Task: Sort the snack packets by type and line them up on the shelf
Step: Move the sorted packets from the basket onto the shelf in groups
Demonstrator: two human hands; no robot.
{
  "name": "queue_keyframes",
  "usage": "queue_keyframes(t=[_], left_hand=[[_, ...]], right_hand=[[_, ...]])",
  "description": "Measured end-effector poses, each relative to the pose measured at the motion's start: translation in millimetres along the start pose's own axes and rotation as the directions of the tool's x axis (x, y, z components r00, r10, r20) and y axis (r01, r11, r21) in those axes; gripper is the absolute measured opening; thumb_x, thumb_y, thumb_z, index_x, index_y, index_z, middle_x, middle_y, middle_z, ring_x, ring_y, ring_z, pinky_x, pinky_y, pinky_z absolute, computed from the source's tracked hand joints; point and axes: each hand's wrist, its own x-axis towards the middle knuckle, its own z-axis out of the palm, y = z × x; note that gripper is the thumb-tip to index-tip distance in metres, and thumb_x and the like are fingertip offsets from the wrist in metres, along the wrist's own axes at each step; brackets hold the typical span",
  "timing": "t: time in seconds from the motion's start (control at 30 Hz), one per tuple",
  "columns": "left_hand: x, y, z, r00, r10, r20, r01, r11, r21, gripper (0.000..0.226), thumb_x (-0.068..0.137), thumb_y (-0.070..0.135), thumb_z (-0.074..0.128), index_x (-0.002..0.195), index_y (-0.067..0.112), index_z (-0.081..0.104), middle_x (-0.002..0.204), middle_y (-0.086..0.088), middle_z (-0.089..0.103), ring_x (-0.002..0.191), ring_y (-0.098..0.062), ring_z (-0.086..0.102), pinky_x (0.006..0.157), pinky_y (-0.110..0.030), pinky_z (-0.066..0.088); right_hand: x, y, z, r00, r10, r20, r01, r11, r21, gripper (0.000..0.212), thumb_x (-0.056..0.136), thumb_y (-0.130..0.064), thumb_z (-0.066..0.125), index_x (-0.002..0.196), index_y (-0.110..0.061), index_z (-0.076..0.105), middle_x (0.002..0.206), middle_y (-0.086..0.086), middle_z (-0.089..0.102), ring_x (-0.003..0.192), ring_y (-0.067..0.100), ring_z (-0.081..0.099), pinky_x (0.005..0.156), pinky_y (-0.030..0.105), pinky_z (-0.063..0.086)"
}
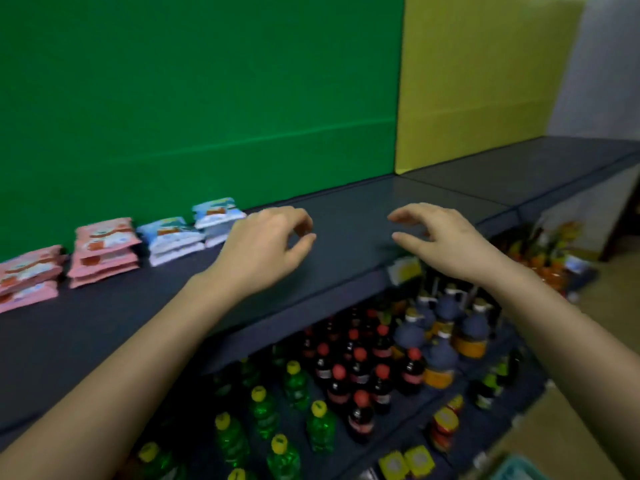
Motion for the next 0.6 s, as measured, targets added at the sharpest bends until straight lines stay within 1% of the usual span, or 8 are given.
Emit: queue_keyframes(t=[0.07, 0.13, 0.2, 0.27, 0.33, 0.43, 0.53, 0.6], left_hand=[[11, 51, 26, 1.0, 0.016, -0.015, -0.017, 0.999, -0.043, 0.032, 0.087, 0.043, 0.043, 0.1, 0.021, 0.061, 0.102, 0.004, 0.066, 0.098, -0.025, 0.061, 0.076, -0.036, 0.049], [19, 111, 52, 1.0, 0.003, -0.011, -0.004, 0.995, -0.097, 0.024, 0.091, 0.037, 0.049, 0.104, 0.021, 0.061, 0.106, 0.005, 0.065, 0.101, -0.023, 0.059, 0.071, -0.032, 0.042], [23, 166, 79, 0.999, -0.005, 0.032, 0.009, 0.99, -0.14, 0.023, 0.091, 0.034, 0.051, 0.106, 0.02, 0.061, 0.107, 0.003, 0.066, 0.103, -0.024, 0.059, 0.071, -0.033, 0.04], [25, 214, 110, 0.996, 0.008, 0.085, 0.006, 0.987, -0.16, 0.023, 0.09, 0.034, 0.052, 0.106, 0.019, 0.061, 0.107, 0.002, 0.066, 0.104, -0.025, 0.059, 0.073, -0.033, 0.043], [26, 254, 143, 0.99, 0.007, 0.14, 0.018, 0.984, -0.175, 0.023, 0.089, 0.035, 0.052, 0.104, 0.02, 0.061, 0.107, 0.001, 0.066, 0.105, -0.025, 0.059, 0.073, -0.033, 0.045], [27, 303, 183, 0.971, 0.007, 0.239, 0.045, 0.976, -0.211, 0.022, 0.091, 0.034, 0.052, 0.102, 0.018, 0.06, 0.104, 0.001, 0.066, 0.1, -0.024, 0.06, 0.07, -0.032, 0.043], [30, 340, 222, 0.944, 0.01, 0.33, 0.057, 0.98, -0.193, 0.024, 0.094, 0.035, 0.048, 0.101, 0.015, 0.059, 0.099, -0.002, 0.066, 0.091, -0.024, 0.061, 0.069, -0.038, 0.05], [34, 357, 251, 0.926, 0.0, 0.378, 0.081, 0.977, -0.197, 0.024, 0.094, 0.034, 0.047, 0.101, 0.015, 0.06, 0.097, -0.002, 0.067, 0.089, -0.024, 0.061, 0.069, -0.04, 0.052]], right_hand=[[-41, 39, -26, 0.997, 0.055, -0.049, -0.057, 0.998, -0.031, 0.033, 0.09, -0.026, 0.057, 0.122, -0.018, 0.057, 0.123, 0.001, 0.06, 0.116, 0.019, 0.055, 0.096, 0.039, 0.045], [-86, 81, -51, 0.99, 0.125, -0.062, -0.128, 0.99, -0.059, 0.032, 0.089, -0.024, 0.059, 0.12, -0.016, 0.058, 0.117, 0.003, 0.061, 0.11, 0.02, 0.057, 0.09, 0.032, 0.044], [-127, 123, -72, 0.98, 0.191, -0.061, -0.196, 0.976, -0.091, 0.03, 0.088, -0.022, 0.06, 0.118, -0.016, 0.06, 0.11, 0.003, 0.061, 0.103, 0.021, 0.058, 0.083, 0.029, 0.042], [-164, 163, -86, 0.965, 0.256, -0.06, -0.261, 0.96, -0.105, 0.029, 0.088, -0.023, 0.061, 0.116, -0.016, 0.061, 0.109, 0.003, 0.062, 0.1, 0.023, 0.059, 0.082, 0.031, 0.044], [-196, 202, -93, 0.949, 0.311, -0.054, -0.315, 0.944, -0.1, 0.027, 0.088, -0.024, 0.06, 0.114, -0.015, 0.062, 0.111, 0.005, 0.063, 0.101, 0.024, 0.06, 0.085, 0.033, 0.046], [-233, 254, -95, 0.921, 0.389, -0.03, -0.39, 0.917, -0.085, 0.026, 0.087, -0.025, 0.06, 0.111, -0.016, 0.063, 0.113, 0.006, 0.064, 0.105, 0.027, 0.06, 0.087, 0.042, 0.05], [-259, 306, -92, 0.89, 0.455, 0.021, -0.452, 0.887, -0.095, 0.025, 0.086, -0.027, 0.06, 0.11, -0.02, 0.063, 0.112, 0.003, 0.064, 0.104, 0.027, 0.061, 0.087, 0.042, 0.05], [-270, 340, -86, 0.867, 0.496, 0.044, -0.488, 0.865, -0.115, 0.025, 0.087, -0.028, 0.059, 0.11, -0.021, 0.062, 0.112, 0.003, 0.064, 0.103, 0.028, 0.061, 0.087, 0.041, 0.049]])
